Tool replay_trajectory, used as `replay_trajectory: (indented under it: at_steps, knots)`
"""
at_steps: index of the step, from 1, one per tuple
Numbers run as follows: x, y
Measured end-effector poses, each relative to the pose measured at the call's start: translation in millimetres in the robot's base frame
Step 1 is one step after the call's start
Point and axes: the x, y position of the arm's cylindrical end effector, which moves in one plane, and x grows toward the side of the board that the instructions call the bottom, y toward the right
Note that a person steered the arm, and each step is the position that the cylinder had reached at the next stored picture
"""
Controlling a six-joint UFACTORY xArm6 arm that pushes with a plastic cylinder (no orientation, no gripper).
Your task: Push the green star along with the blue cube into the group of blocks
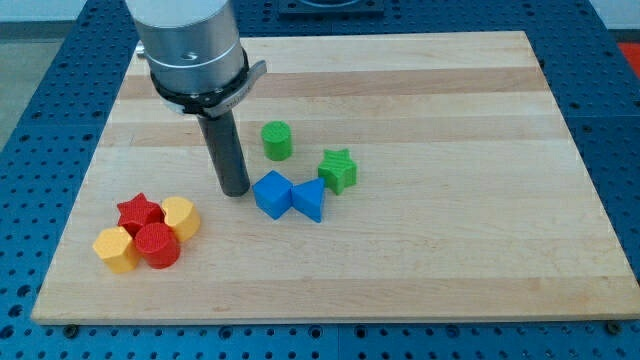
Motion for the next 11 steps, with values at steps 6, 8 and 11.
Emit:
replay_trajectory:
  at_steps: [6,8,11]
  knots:
    - [-62,122]
    - [-61,131]
    - [-45,123]
